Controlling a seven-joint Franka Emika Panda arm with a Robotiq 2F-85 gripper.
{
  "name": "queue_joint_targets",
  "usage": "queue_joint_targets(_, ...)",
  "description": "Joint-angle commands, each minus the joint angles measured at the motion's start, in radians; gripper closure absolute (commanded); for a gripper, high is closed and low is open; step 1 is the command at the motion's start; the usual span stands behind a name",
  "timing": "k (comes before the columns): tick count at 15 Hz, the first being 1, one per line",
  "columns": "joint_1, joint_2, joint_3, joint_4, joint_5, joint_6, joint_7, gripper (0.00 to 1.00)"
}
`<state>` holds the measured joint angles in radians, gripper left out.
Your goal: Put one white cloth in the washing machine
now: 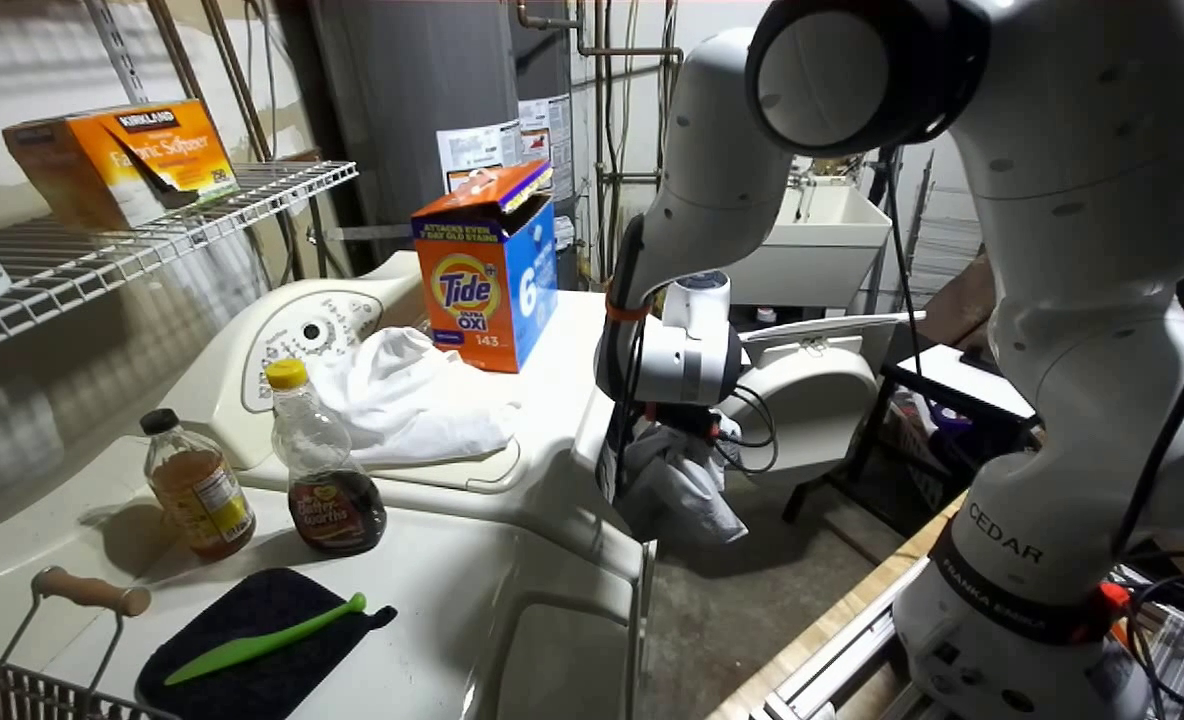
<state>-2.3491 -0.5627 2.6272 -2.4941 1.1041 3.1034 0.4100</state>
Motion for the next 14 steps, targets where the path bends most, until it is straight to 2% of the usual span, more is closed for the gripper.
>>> queue_joint_targets(1,-0.034,-0.143,-0.004,0.129,0.145,-0.048,-0.231,1.0)
queue_joint_targets(5,-0.044,-0.221,-0.01,0.251,0.356,-0.15,-0.528,1.0)
queue_joint_targets(8,-0.053,-0.302,-0.011,0.336,0.568,-0.246,-0.747,1.0)
queue_joint_targets(12,-0.081,-0.432,-0.012,0.36,0.852,-0.38,-1.044,1.0)
queue_joint_targets(14,-0.108,-0.524,-0.011,0.389,1.011,-0.393,-1.191,1.0)
